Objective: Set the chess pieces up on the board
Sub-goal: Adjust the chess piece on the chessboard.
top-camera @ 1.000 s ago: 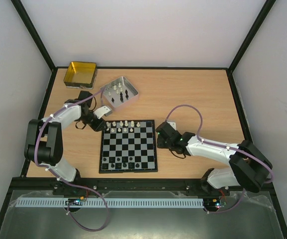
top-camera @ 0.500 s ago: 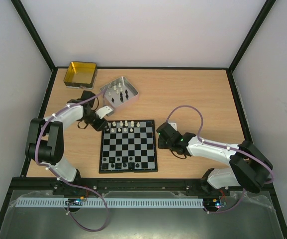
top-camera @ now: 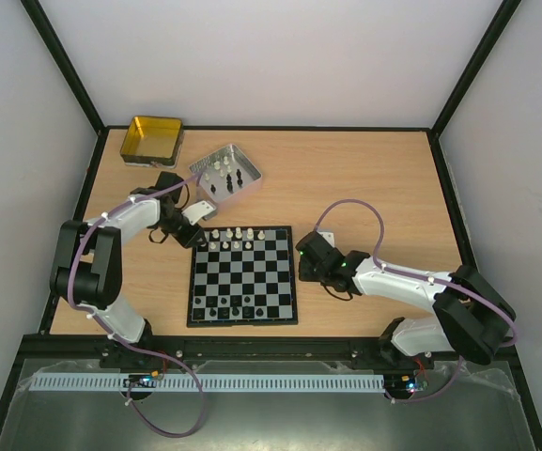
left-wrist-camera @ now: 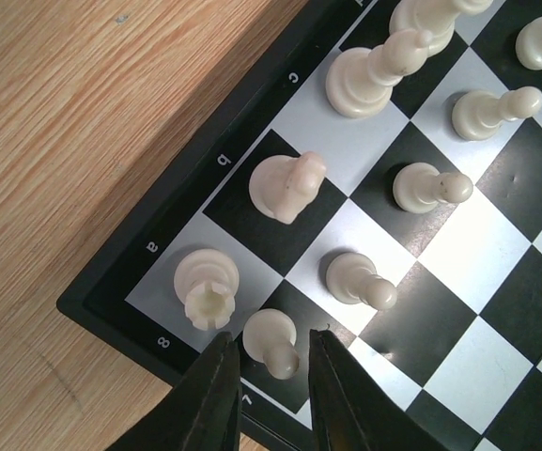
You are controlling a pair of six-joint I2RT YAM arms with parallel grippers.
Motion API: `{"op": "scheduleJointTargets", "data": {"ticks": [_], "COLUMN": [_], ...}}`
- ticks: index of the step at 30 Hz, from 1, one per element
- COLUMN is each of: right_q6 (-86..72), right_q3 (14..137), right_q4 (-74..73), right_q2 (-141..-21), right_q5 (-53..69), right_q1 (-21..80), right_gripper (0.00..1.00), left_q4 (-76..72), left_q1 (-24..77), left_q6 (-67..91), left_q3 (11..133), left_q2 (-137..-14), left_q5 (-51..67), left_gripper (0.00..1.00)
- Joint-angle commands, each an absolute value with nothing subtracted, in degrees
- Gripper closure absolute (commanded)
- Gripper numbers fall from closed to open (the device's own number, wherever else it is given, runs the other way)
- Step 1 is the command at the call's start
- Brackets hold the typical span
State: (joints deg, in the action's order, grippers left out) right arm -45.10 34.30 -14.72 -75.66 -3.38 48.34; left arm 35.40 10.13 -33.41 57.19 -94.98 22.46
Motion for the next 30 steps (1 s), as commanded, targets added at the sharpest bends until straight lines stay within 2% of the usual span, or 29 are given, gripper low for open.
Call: {"op": "scheduleJointTargets", "data": {"ticks": [1, 8, 30], "right_q6": [-45.3, -45.4, -46.2], "right_q3": [34.0, 33.9, 31.8], "right_q4": [-15.3, -15.6, -13.4], "right_q2": [-74.1, -74.0, -74.2], "right_q5": [-4.6, -4.8, -3.7], "right_q1": [48.0, 47.9, 47.9], "right_gripper": [0.72, 0.72, 0.72], "left_q4": [35.4, 35.1, 35.9], "left_q1": [10.7, 11.4, 11.6], "left_q6": [-32.9, -32.7, -33.1], "left_q3": [58.6, 58.4, 56.6], "left_q2": [-95.8, -96.3, -93.7], "left_q5": [22.5, 22.1, 21.3], "left_gripper": [0.78, 0.84, 0.84]}}
